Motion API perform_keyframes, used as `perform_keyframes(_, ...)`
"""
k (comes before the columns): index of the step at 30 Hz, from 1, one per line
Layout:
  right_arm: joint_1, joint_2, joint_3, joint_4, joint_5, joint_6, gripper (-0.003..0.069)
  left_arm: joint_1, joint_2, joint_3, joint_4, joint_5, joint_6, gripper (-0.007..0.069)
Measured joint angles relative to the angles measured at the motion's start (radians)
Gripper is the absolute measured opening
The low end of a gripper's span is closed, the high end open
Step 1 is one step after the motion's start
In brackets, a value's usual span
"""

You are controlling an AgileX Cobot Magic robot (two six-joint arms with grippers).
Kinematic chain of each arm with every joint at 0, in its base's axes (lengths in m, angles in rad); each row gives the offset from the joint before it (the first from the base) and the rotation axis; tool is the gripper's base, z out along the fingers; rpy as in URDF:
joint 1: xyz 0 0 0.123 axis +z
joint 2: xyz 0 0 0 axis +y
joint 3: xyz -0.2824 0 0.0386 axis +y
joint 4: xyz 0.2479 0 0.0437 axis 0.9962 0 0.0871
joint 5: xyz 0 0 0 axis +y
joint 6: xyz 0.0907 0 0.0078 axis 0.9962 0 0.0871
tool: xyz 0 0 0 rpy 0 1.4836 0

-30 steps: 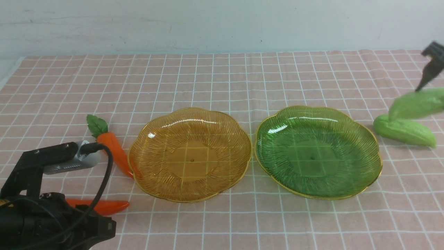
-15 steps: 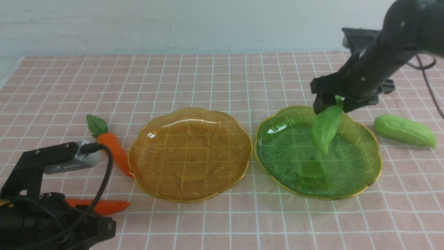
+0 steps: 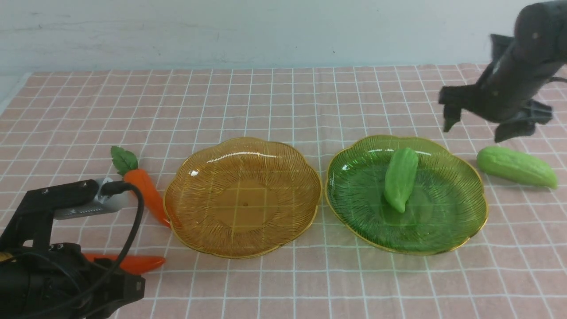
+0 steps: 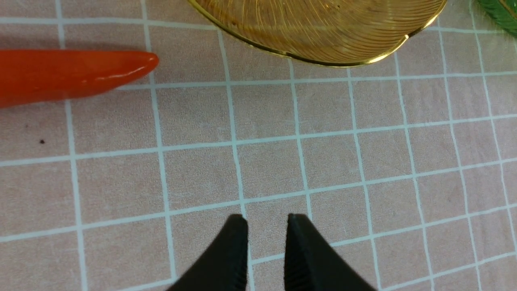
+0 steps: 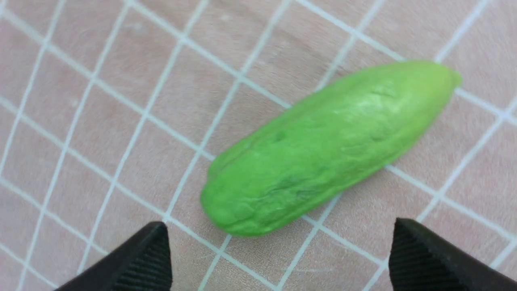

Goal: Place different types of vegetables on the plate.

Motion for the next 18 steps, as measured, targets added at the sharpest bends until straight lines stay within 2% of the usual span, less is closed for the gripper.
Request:
perform_keyframes(4,-0.027,0.031,0.0,0.075,0.017,0.151,0.0673,0.0,0.0,0.0,0.0,-0.004,-0.001,0.0127)
perform_keyframes(11,-0.032,0.096,0.0,0.151,-0.038,0.265,0.0649,0.0,0.0,0.0,0.0,-0.015,-0.008,0.0127)
perform_keyframes(18,-0.033,0.147,0.0,0.172,-0.094,0.313,0.064,0.0,0.0,0.0,0.0,-0.031,-0.018,0.0127)
